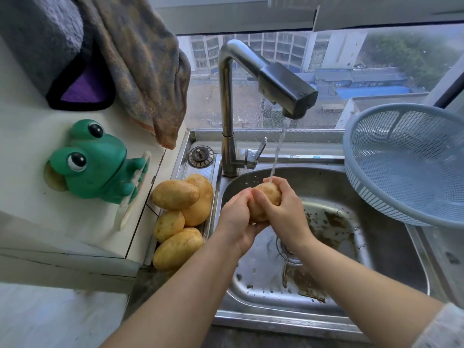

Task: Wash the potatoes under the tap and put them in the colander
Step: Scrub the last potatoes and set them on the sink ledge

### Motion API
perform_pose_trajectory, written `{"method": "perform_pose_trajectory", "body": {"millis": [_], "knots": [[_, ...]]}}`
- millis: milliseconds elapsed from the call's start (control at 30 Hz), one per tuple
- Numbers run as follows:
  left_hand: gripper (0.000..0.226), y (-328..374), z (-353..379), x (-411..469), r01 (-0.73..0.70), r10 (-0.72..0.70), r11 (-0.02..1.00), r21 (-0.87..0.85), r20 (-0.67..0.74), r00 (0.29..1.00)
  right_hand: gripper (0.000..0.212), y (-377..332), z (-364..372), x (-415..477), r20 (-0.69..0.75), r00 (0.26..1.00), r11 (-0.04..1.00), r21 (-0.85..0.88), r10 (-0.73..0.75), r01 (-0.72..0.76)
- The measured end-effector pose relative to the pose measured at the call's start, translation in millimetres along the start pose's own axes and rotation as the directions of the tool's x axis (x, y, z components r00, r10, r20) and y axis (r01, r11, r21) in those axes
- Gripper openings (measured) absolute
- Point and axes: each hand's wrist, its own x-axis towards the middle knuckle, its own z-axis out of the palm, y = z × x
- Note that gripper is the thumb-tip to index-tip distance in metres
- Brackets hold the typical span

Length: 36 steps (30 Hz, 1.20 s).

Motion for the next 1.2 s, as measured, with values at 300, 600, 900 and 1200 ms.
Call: {"method": "perform_pose_trajectory", "body": {"millis": [300, 600, 900, 1200], "knots": [[0.032, -12, -4, -7, 0.002, -0.003, 0.997, 0.081, 0.012, 1.000, 0.038, -6, -2, 17, 0.011, 0.838, 0.758, 0.419, 0.546, -0.499], [0.053, -15, -16, 3, 0.110, -0.094, 0.980, 0.167, -0.096, 0.991, 0.031, -14, -6, 6, 0.125, 0.938, 0.920, 0.189, 0.324, -0.343], [0.068, -14, -9, 3, 0.293, -0.292, 0.956, 0.019, -0.045, 0.955, 0.030, -7, 3, -7, 0.062, 0.898, 0.790, 0.452, 0.436, -0.415], [0.059, -26, 1, 6, 0.138, -0.118, 0.979, 0.148, -0.137, 0.984, 0.026, -15, -2, 13, 0.126, 0.843, 0.805, 0.252, 0.523, -0.537]]}}
